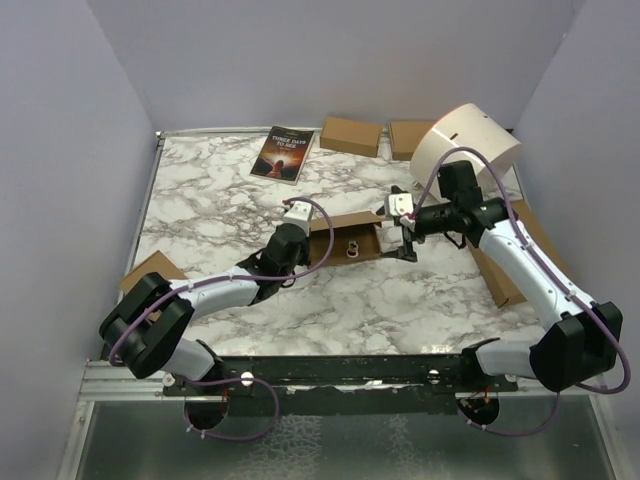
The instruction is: Fold the paper box
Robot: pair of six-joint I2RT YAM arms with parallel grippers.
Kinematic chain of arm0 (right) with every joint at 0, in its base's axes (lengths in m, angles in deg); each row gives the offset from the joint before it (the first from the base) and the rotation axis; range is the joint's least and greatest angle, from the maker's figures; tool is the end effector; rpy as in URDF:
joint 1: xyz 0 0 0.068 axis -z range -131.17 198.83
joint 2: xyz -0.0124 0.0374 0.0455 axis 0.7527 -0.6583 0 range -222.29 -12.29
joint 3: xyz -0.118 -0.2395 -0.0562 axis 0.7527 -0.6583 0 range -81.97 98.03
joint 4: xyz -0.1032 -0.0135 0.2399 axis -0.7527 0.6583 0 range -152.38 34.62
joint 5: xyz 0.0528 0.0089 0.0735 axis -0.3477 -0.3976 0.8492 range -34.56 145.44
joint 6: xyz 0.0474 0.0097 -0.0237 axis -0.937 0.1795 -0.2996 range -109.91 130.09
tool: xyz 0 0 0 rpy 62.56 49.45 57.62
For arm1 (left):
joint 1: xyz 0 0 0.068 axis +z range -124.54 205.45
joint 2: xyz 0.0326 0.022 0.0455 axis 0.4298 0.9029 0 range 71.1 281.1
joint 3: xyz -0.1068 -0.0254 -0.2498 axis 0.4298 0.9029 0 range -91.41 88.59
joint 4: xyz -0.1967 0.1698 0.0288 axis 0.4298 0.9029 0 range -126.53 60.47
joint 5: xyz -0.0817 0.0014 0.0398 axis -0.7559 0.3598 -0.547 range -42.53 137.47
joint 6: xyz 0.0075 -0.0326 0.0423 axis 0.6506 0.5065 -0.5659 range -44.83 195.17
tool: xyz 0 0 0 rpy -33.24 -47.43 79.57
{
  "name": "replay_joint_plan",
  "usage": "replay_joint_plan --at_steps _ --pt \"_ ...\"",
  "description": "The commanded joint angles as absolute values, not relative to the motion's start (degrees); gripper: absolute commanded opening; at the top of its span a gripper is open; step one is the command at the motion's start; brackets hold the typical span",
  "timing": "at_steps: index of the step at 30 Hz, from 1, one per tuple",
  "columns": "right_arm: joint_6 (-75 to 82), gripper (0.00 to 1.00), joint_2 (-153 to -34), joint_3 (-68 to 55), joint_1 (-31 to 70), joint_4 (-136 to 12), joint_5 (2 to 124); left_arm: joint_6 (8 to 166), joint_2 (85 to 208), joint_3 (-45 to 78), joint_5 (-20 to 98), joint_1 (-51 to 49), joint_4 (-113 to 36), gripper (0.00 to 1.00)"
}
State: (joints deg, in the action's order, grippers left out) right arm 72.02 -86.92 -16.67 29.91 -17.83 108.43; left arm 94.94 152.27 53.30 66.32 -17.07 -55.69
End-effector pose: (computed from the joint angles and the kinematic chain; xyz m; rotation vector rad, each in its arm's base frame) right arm 0.2347 0.1105 0.3106 -1.6516 1.4028 0.7363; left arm 0.2209 -0.1870 0.1918 0.1957 2.0189 -0.3565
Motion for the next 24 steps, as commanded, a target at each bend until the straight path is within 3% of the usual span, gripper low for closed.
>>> replay_joint_plan --at_steps 1,4,8,17,24 --pt "76.0 1.00 -87.2 -19.0 26.1 -31.9 107.4 95.0 153.3 51.7 64.5 -17.5 -54.4 0.00" --pt "74.8 0.96 -88.3 -22.0 21.8 -41.3 99.8 95.1 153.3 51.7 64.4 -17.5 -54.5 0.00" --pt "75.5 0.78 -90.1 -25.2 19.6 -49.4 92.7 95.1 153.4 51.5 64.3 -17.5 -54.5 0.00" --pt "79.9 0.41 -93.2 -28.0 16.9 -54.3 86.4 95.2 153.6 51.1 63.9 -17.5 -54.4 0.00" --pt "83.0 0.24 -93.6 -32.1 16.2 -57.5 83.2 95.3 152.9 51.3 63.6 -17.5 -54.1 0.00"
